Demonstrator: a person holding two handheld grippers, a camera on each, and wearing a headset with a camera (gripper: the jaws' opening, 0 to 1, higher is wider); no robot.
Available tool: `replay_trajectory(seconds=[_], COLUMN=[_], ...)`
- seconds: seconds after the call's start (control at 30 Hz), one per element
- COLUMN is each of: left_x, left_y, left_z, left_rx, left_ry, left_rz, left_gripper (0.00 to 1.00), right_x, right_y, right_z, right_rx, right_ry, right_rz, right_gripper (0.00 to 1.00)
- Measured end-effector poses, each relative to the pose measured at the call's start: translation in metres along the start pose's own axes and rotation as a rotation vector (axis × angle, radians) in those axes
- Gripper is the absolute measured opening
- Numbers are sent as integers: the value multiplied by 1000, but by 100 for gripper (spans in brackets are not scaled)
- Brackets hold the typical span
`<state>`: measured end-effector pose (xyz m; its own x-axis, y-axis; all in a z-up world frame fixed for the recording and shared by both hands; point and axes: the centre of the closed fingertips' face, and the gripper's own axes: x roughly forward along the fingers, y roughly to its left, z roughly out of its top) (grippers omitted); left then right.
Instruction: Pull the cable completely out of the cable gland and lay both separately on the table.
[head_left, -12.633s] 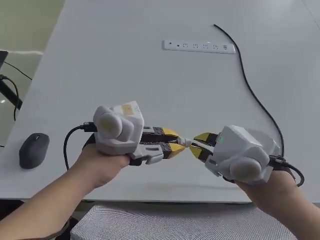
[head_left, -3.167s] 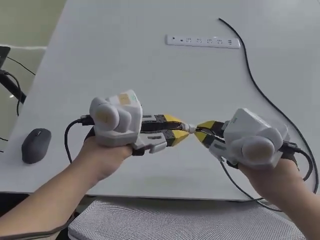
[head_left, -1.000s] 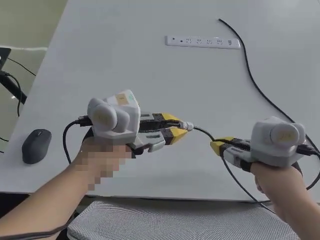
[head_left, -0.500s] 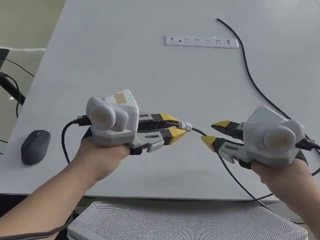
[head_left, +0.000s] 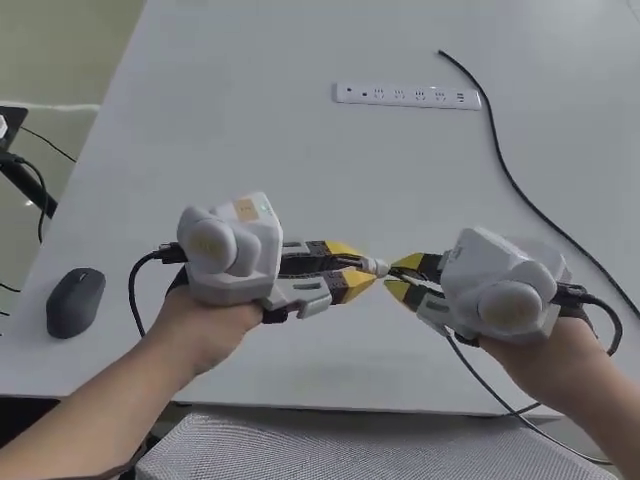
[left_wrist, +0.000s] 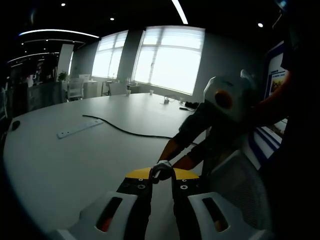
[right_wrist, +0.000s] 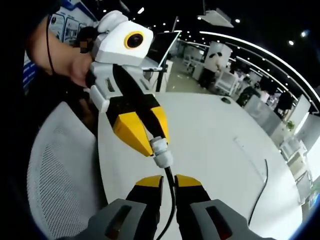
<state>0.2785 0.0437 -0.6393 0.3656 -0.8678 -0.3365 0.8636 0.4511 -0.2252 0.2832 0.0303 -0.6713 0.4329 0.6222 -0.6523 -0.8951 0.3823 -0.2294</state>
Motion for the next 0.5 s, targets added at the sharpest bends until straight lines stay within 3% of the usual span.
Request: replay_trajectory(seconds=[0.5], left_x=[2], left_y=[-4], left_z=[1], left_rx=[1], left_ry=[5], left_rz=[-4], left_gripper=[15], right_x=[-4], right_y=[-1], right_z=[0], right_rx=[27], right_ry=[-24], right_rz=[-12], right_gripper=[0])
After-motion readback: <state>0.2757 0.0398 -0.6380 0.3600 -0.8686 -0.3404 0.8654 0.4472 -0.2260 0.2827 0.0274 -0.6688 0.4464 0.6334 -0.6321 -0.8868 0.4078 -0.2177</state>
